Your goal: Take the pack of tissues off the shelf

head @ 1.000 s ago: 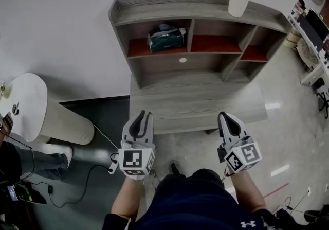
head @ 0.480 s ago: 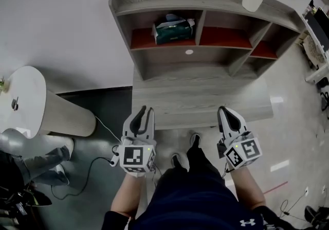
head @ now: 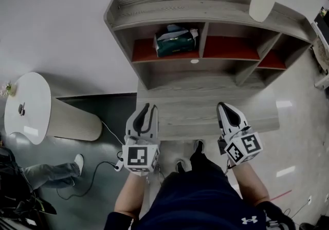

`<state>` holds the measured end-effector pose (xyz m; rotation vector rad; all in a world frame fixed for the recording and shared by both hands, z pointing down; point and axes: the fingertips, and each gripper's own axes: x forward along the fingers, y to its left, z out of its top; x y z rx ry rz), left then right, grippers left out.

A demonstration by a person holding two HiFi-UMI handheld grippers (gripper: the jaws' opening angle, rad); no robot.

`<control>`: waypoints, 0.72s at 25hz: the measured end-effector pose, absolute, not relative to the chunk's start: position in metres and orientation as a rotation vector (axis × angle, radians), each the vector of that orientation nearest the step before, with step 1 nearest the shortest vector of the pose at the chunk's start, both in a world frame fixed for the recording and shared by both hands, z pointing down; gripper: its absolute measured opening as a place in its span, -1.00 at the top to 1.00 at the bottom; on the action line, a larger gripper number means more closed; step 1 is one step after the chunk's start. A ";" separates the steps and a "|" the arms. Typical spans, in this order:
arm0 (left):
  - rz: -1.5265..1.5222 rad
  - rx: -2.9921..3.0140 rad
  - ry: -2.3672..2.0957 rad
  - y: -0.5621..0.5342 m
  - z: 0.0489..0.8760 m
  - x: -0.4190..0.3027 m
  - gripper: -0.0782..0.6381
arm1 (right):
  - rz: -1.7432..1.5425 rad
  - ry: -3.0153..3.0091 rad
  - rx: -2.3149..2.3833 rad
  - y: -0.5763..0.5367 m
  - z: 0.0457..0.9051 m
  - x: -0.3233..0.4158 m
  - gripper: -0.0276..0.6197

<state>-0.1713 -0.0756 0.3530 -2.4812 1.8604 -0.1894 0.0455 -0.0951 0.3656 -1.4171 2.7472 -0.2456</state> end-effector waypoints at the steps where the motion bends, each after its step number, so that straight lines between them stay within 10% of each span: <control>1: -0.189 -2.476 1.863 -0.081 0.352 -0.170 0.56 | -0.252 2.749 -1.411 -0.101 0.366 0.046 0.88; 18: -0.292 -2.328 1.769 -0.186 0.326 -0.157 0.56 | -0.285 2.746 -1.400 -0.182 0.365 0.061 0.88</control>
